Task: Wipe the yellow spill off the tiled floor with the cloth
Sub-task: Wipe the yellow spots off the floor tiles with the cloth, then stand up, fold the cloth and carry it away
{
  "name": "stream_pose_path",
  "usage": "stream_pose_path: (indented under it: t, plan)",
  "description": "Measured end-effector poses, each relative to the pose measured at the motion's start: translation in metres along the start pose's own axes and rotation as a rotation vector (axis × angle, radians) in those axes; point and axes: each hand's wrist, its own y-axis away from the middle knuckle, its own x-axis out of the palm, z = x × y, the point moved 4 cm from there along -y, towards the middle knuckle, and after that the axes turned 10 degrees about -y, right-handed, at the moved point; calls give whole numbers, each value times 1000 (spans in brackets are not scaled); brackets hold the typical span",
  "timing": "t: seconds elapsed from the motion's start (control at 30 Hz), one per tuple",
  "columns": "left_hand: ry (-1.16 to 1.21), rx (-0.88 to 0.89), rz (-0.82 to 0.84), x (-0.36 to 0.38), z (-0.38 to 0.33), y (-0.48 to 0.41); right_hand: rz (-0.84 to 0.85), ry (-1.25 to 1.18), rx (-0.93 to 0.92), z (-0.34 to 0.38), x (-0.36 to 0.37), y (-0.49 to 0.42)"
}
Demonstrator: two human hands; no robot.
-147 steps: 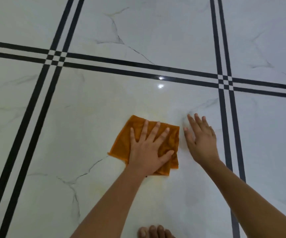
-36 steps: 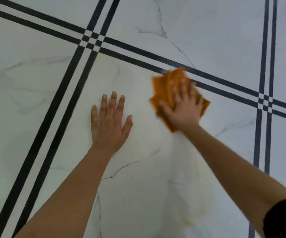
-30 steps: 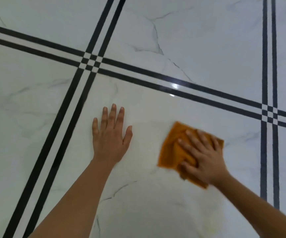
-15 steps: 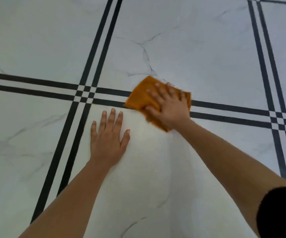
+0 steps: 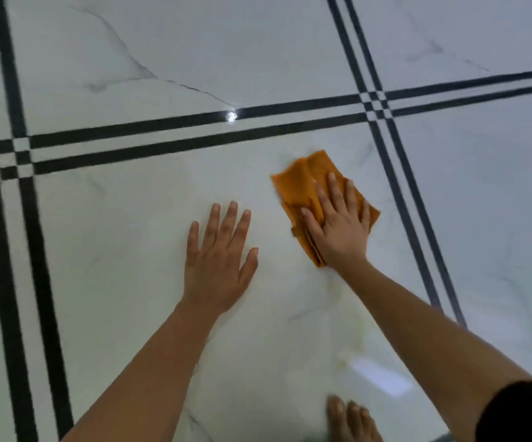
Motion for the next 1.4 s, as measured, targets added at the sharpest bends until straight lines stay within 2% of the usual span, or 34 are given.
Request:
stream_pose_path:
  t: [0.1,0.2,0.33,0.4,0.47,0.57,0.6,0.73,0.9,1.03,1.23,1.4]
  plan:
    - [4,16,28,6,-15,22,-25,-36,199,-26,5,72]
    - [53,-71,85,9,-25,52,-15,-93,340,-29,17,137]
    - [116,-160,213,4,-43,89,45,-196,515,-7,37,195]
    - [143,-228,303,-2,-46,109,116,-235,528,8,36,206]
    - [181,-308,390,-18,-49,127,130,-380,548,21,22,208]
    - [223,-403,488,-67,-50,144,76,-742,705,38,-24,208]
    - [236,-425,504,-87,-52,147,80,-791,732,47,-43,208]
    - [290,-435,479,-201,-63,148,175,-844,708,96,-147,218]
    - [372,-447,450,-370,-73,151,248,-1032,700,167,-309,238]
    - [391,-426,364,-506,-78,152,325,-1154,667,219,-436,248]
    - [503,-458,187,-660,-83,133,428,-1174,448,273,-579,238]
    - [782,-522,0,-735,-97,97,517,-1109,212,302,-655,208]
